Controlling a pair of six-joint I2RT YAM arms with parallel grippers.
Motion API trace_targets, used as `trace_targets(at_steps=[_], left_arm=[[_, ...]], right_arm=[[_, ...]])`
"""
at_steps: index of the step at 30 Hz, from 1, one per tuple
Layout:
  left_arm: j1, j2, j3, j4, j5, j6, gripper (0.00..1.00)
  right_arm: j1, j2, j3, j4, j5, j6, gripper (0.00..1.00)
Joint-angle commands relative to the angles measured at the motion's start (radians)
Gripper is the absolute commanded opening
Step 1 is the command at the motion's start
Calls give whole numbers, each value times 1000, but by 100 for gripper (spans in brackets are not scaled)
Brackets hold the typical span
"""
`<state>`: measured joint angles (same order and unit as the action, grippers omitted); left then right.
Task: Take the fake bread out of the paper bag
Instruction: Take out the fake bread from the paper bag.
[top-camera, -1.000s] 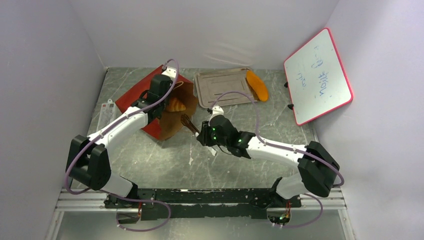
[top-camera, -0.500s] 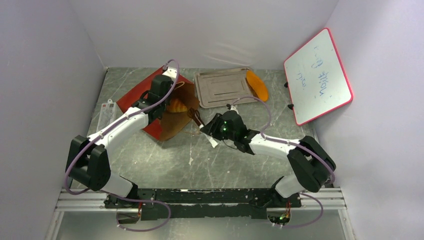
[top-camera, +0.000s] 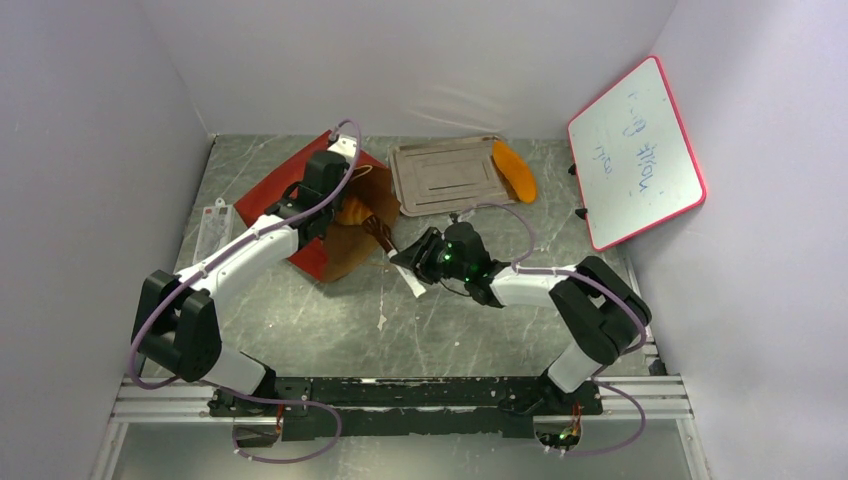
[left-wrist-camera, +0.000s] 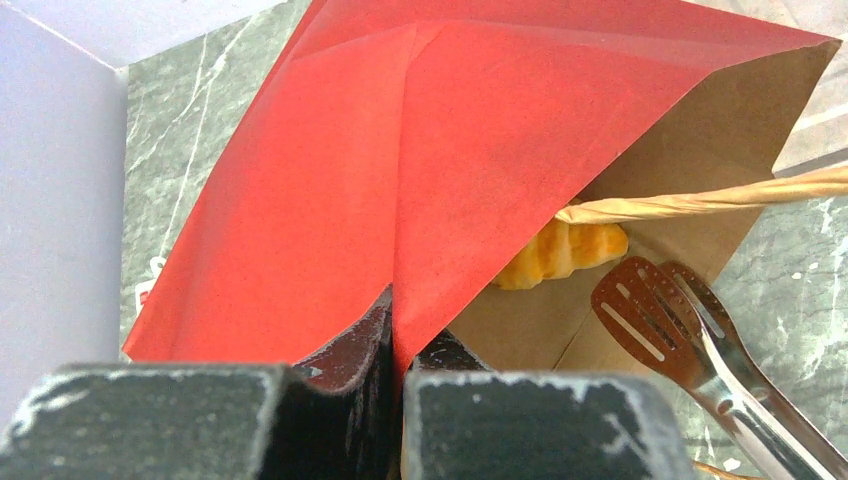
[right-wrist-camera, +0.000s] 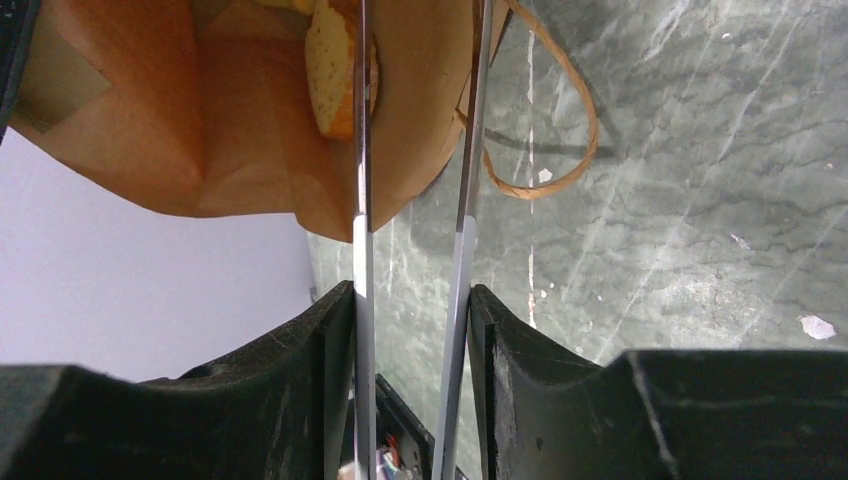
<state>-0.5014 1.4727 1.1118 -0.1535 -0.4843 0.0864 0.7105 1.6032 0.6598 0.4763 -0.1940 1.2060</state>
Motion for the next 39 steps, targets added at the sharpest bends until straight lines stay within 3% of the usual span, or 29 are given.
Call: trace_targets(at_steps=[1,20,39], left_arm=[[-14,-19,-1,65,39,-4,7],[-64,20,31,34,-18,-53,7],[-76,24,30,18,-46,-90,7]], right_arm=[[-12,23,0,68,-27,40,45],[59,132,-42,275,-49,313,45],[79,116,-46,313,-24,350,45]])
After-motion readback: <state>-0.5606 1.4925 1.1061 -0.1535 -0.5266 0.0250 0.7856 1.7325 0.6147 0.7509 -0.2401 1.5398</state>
